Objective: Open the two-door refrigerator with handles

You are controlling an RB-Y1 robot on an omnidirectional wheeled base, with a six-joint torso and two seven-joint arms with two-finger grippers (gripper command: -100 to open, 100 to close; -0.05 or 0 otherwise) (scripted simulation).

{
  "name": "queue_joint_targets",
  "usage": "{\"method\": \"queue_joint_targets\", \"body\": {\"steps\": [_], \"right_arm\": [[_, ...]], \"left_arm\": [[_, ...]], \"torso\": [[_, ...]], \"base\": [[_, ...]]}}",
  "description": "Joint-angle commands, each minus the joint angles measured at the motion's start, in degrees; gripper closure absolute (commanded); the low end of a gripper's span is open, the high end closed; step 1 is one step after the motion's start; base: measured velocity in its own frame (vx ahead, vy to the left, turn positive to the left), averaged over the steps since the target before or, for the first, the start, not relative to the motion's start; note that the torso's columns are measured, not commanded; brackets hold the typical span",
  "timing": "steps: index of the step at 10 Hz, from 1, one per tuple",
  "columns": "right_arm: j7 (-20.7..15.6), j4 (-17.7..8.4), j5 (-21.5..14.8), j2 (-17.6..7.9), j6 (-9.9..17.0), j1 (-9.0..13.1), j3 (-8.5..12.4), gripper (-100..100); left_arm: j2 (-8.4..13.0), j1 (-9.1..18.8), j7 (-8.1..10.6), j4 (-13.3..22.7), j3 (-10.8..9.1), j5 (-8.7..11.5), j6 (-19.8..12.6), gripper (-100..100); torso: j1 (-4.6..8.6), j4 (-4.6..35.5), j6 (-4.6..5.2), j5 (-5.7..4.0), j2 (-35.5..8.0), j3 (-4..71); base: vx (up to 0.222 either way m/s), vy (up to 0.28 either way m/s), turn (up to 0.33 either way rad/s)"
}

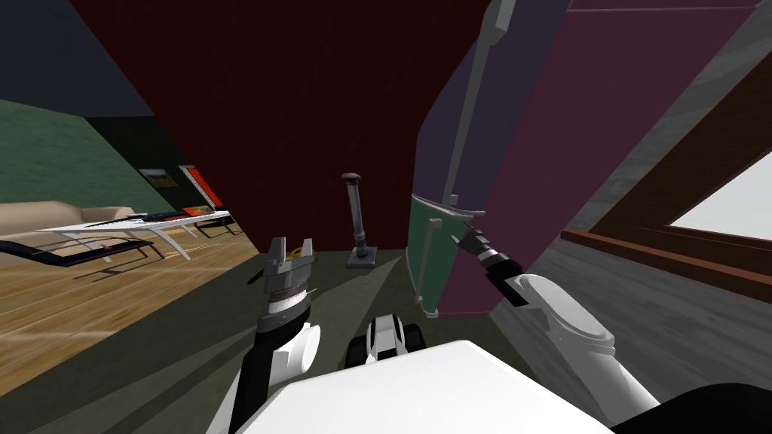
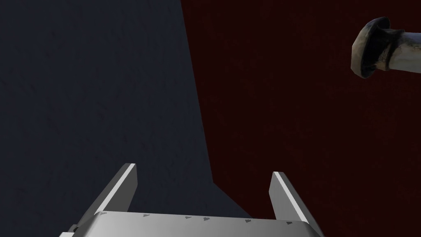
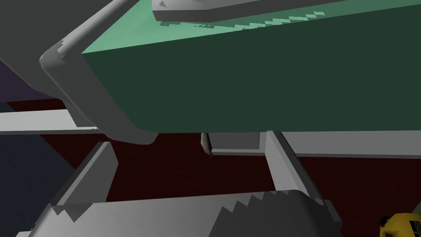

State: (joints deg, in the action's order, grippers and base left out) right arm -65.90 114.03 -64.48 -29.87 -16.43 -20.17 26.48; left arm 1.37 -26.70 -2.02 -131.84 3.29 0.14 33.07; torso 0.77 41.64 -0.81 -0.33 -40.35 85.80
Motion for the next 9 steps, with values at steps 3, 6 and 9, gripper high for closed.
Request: {"method": "queue_joint_targets", "body": {"steps": [3, 6, 9], "right_arm": [[2.5, 0.0, 0.7, -4.0, 0.3, -0.6, 1.8, -100], [1.5, 0.0, 0.4, -2.5, 0.1, -0.4, 1.2, 100], [2.1, -0.4, 0.4, -2.9, -0.2, -2.0, 1.3, -100]], "left_arm": [[0.0, 0.0, 0.0, 0.0, 0.0, 0.0, 0.0, 0], [0.0, 0.0, 0.0, 0.0, 0.0, 0.0, 0.0, 0], [0.0, 0.0, 0.0, 0.0, -0.01, 0.0, 0.0, 0]], "torso": [[-0.47, 0.1, 0.16, 0.16, -0.4, -0.2], [-0.47, 0.2, 0.02, 0.26, -0.5, -0.3], [-0.99, 0.7, 0.31, 0.75, -1.1, -0.6]], "base": [[0.033, 0.076, -0.076], [0.002, 0.023, -0.013], [-0.012, -0.034, 0.004]]}}
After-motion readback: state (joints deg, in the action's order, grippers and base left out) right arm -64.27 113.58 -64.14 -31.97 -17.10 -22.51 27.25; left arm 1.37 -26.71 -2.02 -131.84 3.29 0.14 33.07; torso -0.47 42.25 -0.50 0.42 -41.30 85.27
